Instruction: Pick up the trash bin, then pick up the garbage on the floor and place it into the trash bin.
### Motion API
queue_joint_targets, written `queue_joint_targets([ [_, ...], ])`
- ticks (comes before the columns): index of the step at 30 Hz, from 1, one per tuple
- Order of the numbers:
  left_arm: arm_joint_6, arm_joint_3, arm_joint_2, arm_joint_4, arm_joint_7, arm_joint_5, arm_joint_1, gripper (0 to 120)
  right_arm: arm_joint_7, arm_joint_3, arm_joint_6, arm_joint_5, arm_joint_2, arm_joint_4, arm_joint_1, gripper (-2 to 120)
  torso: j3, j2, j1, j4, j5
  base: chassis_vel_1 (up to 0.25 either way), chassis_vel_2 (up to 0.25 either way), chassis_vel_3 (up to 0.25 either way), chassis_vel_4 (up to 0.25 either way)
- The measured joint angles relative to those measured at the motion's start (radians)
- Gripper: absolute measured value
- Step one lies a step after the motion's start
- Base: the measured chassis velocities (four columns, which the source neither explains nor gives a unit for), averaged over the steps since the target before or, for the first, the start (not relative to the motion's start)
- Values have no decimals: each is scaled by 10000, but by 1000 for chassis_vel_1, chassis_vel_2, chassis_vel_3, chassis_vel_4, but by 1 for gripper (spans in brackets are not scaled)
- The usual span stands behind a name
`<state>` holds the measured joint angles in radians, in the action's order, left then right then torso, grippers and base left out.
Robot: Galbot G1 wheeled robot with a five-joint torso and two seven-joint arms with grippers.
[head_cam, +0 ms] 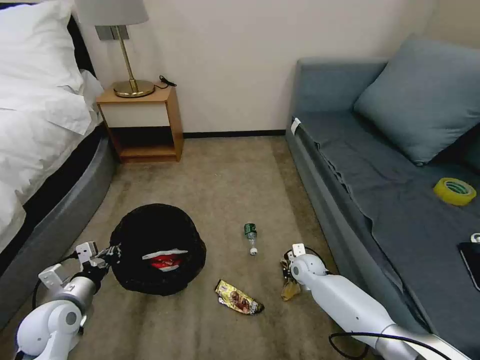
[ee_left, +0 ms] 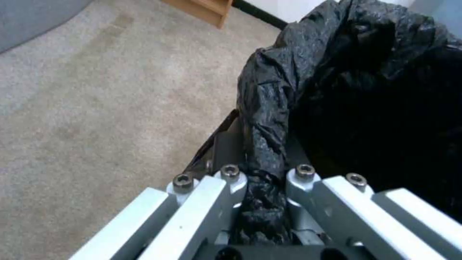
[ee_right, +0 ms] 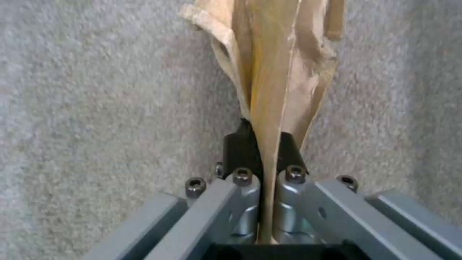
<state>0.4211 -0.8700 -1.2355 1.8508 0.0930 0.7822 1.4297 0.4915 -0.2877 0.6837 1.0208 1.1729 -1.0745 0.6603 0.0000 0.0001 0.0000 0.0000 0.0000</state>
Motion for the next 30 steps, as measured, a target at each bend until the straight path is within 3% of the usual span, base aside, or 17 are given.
queue_joint_targets([
  [11,30,105,126,-93,-14,1,-175,4,377,30,-160,278,-602,-1349,-46,0,0,-1,0,0,1,0,0,0,0],
  [19,399,586,284,-348,-145,77,-839,4,1000,371,-509,1165,-1941,-4157,-195,0,0,0,0,-2,1,0,0,0,0],
  [30,1098,1172,461,-622,-285,219,-1503,4,838,174,-1622,1360,-2286,-6827,-1008,0,0,-1,-1,0,-1,0,0,0,0],
])
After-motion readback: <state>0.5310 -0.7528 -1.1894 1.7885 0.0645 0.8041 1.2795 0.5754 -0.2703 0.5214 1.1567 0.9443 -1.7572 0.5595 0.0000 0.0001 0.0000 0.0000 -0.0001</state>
